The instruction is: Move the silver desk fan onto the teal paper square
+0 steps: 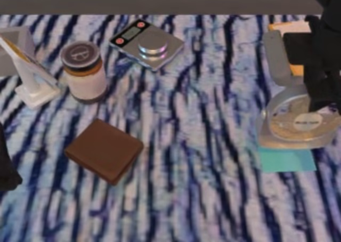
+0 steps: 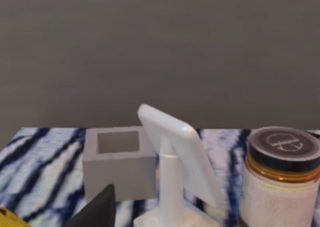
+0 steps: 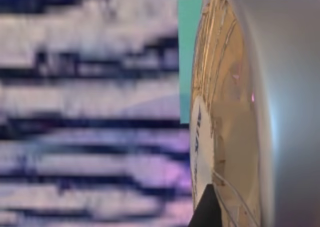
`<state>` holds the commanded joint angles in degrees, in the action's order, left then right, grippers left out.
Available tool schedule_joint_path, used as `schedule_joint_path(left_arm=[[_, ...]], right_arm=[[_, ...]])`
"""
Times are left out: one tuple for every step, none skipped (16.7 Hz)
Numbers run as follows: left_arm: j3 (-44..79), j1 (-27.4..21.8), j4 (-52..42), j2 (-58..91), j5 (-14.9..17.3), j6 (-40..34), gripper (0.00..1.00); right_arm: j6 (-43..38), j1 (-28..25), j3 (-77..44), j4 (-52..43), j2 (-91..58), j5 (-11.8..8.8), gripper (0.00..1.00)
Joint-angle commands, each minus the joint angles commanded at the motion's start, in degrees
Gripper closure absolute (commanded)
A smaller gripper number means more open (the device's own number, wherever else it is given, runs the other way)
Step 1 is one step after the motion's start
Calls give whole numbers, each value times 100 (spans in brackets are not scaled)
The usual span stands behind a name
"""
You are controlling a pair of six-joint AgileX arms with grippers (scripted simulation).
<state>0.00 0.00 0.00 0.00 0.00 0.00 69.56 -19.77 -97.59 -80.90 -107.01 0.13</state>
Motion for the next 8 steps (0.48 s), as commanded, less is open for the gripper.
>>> schedule_joint_path(left_arm=[[0, 0, 0, 0, 0, 0, 0], [0, 0, 0, 0, 0, 0, 0], [0, 0, 0, 0, 0, 0, 0], [0, 0, 0, 0, 0, 0, 0], [0, 0, 0, 0, 0, 0, 0], [0, 0, 0, 0, 0, 0, 0], [0, 0, 0, 0, 0, 0, 0], [0, 0, 0, 0, 0, 0, 0]], right_arm=[[99, 53, 37, 6, 41, -1, 100], [140, 76, 52, 8, 60, -2, 100], [140, 76, 52, 8, 60, -2, 100], [140, 76, 52, 8, 60, -2, 100], [140, 76, 52, 8, 60, -2, 100], [123, 48, 31, 6, 34, -2, 100], [125, 48, 51, 27, 34, -1, 100], [129, 49, 119, 101, 33, 2, 100]])
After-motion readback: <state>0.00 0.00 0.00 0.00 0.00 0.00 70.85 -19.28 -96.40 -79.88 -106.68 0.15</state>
